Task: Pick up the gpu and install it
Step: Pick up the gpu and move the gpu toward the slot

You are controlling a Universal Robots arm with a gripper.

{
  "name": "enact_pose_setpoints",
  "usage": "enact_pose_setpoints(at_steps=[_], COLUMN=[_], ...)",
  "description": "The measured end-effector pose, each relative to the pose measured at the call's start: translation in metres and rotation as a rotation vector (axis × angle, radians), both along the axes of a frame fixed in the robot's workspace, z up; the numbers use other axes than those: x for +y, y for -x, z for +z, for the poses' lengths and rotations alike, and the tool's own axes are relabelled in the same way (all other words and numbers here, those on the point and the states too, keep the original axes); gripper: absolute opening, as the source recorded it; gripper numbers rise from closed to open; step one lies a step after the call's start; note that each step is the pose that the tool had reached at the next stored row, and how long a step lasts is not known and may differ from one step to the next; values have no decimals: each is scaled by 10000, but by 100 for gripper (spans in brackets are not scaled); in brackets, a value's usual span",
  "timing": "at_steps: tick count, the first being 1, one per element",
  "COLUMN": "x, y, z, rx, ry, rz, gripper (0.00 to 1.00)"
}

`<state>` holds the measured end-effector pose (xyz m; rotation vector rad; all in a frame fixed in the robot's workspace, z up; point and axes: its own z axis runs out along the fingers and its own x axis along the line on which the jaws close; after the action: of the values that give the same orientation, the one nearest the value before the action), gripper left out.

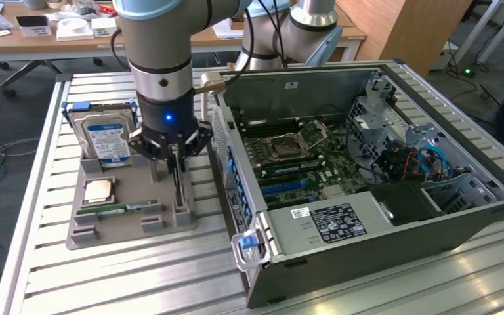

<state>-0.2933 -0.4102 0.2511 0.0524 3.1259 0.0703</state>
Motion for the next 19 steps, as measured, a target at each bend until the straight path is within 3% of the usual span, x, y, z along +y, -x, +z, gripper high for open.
enact_pose_setpoints(at_steps=[19], x=[0], y=[0], z=[56], rx=[2], ry=[2], rz=[1], gripper=[26])
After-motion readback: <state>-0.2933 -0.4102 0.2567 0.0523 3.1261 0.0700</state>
